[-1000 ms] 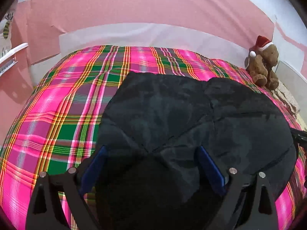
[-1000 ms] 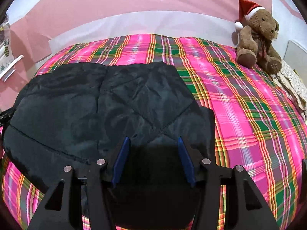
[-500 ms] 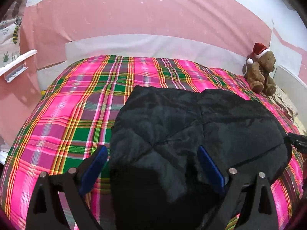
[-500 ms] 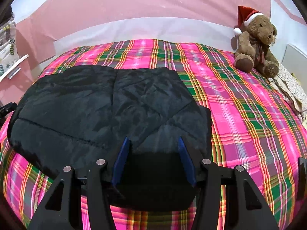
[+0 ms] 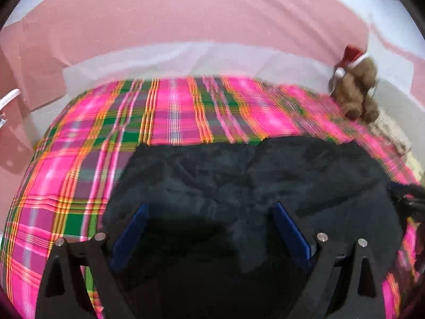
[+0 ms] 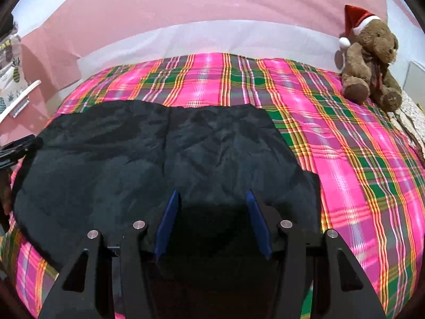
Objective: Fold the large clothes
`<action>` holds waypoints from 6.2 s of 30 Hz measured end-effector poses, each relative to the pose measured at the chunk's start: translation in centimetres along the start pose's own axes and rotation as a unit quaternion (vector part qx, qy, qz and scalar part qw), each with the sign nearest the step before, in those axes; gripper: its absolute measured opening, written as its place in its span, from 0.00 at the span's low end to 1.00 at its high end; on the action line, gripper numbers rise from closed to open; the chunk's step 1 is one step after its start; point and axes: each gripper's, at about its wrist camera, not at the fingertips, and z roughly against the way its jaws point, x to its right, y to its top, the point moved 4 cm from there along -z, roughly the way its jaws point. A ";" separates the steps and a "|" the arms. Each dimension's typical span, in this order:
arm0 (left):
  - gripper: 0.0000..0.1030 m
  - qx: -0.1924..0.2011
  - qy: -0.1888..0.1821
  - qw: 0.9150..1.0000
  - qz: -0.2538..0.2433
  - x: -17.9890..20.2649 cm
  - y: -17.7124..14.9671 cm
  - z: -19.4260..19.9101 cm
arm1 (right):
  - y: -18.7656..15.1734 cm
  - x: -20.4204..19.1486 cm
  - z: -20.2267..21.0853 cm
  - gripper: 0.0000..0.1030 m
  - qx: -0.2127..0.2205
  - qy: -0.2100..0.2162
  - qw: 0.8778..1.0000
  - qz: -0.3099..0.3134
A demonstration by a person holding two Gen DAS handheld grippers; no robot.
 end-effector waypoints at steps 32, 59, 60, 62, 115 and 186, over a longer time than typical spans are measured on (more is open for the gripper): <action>0.93 -0.018 0.010 0.998 0.056 -3.5 1.9 -6.4 | 4.0 4.4 -8.7 0.61 -0.023 0.006 0.997 -0.069; 0.95 -0.014 -0.033 0.991 0.126 -9.1 -6.5 0.0 | -5.1 9.8 -2.0 0.87 -0.039 0.076 0.983 -0.162; 0.95 -0.017 -0.039 0.990 0.132 -9.3 -6.4 -0.3 | -5.0 10.0 -2.5 0.88 -0.043 0.087 0.981 -0.168; 0.95 -0.021 -0.046 0.990 0.131 -9.3 -6.3 -0.8 | -4.9 10.2 -3.0 0.88 -0.048 0.102 0.978 -0.175; 0.25 0.013 -0.090 0.991 0.093 -6.1 -3.0 4.9 | -1.3 6.9 1.6 0.28 -0.013 0.188 0.971 -0.147; 0.61 0.034 0.067 0.993 0.092 -20.8 1.3 -0.2 | 8.3 -9.3 -11.2 0.59 -0.058 0.053 0.996 -0.032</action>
